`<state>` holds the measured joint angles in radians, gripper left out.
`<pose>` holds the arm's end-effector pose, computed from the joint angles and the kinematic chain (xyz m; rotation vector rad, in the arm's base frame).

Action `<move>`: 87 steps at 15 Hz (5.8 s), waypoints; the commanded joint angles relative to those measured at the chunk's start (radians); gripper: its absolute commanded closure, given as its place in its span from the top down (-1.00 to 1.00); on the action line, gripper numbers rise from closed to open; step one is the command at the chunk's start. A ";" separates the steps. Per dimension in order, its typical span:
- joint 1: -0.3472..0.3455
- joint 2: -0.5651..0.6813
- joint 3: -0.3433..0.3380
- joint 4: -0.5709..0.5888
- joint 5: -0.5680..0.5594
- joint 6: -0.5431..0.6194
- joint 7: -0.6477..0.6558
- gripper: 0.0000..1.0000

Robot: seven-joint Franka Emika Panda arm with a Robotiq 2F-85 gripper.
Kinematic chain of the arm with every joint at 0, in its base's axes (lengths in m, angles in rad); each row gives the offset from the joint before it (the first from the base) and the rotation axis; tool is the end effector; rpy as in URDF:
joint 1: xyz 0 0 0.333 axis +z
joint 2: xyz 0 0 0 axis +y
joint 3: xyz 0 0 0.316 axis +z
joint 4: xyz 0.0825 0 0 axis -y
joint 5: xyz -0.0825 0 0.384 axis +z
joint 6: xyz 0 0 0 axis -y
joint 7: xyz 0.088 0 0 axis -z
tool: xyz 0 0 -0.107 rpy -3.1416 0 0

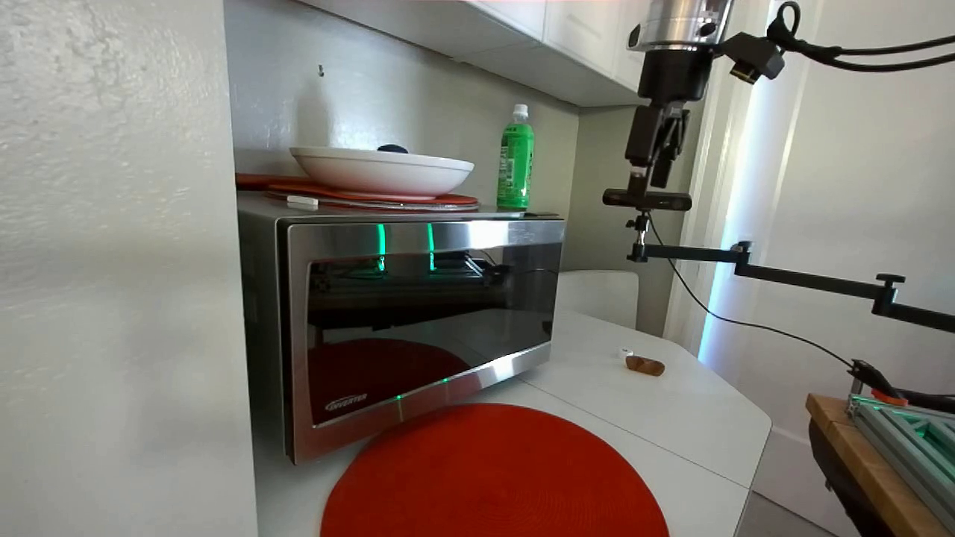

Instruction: Put the green bottle on the orange plate.

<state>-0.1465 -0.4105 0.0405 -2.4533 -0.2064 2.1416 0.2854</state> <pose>0.4244 -0.0533 0.4576 2.9200 -0.4274 0.1690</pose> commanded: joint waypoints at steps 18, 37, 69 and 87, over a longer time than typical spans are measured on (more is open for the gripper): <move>-0.093 0.333 -0.068 0.454 -0.341 0.300 0.357 1.00; -0.034 0.554 -0.233 0.706 -0.370 0.435 0.496 1.00; 0.026 0.543 -0.283 0.722 -0.396 0.376 0.496 -0.84; 0.096 0.061 -0.010 0.302 -0.235 0.239 0.439 -0.84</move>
<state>-0.0533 -0.2653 0.0106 -2.0456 -0.5127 2.3373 0.7627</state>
